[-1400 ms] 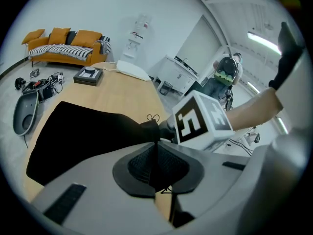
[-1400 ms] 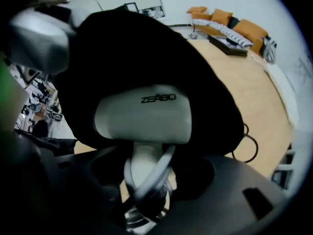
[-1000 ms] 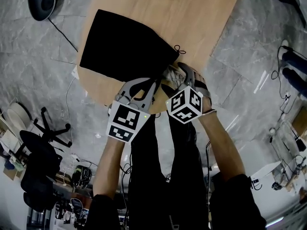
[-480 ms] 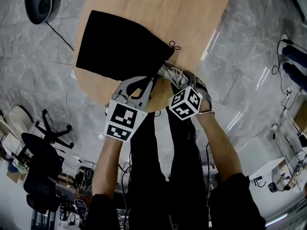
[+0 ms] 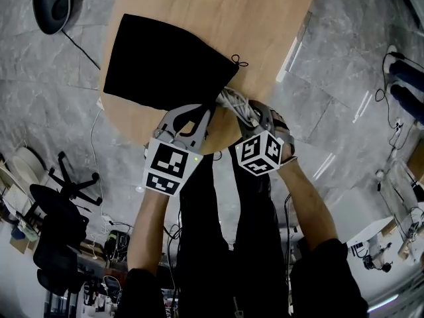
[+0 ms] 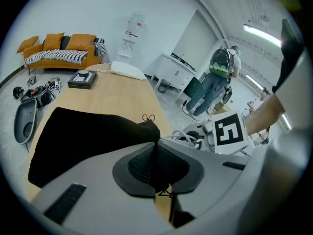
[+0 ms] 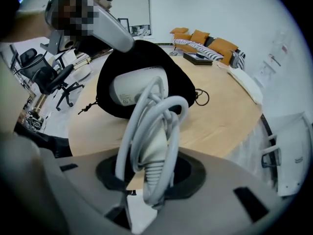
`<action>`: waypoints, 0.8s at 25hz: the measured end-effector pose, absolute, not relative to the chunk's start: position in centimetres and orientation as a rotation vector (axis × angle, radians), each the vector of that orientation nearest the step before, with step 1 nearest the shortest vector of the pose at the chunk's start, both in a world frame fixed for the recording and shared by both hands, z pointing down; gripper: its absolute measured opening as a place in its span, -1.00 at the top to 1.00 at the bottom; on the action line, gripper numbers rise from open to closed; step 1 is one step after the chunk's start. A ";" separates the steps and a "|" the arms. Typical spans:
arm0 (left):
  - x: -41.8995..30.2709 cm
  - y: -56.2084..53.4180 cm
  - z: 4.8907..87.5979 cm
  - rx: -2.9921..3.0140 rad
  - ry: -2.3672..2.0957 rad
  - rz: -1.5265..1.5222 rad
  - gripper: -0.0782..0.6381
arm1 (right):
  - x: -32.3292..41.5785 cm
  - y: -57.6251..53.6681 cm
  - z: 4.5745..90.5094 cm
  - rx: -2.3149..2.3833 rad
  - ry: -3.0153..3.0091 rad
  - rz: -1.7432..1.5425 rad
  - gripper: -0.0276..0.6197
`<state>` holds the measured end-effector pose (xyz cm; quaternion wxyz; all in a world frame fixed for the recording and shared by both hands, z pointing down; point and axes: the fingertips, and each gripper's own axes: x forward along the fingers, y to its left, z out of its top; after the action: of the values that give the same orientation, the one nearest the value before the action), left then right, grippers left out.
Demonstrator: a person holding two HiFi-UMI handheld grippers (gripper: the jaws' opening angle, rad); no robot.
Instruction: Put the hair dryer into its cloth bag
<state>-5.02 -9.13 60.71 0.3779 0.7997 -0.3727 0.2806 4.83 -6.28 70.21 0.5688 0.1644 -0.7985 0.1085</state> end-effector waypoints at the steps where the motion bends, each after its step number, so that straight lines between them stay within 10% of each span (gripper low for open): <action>1: -5.0 -9.1 60.7 2.045 -0.953 0.717 0.71 | 4.7 -6.3 69.9 0.392 -1.887 0.261 0.45; 20: -7.9 -10.7 59.3 2.049 -1.054 0.849 0.71 | -2.2 -8.7 67.4 0.364 -2.060 0.256 0.45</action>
<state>-7.93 -10.71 59.30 0.3363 0.7858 -0.4043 0.3255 -2.24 -8.67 67.43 0.4944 0.1502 -0.8496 0.1056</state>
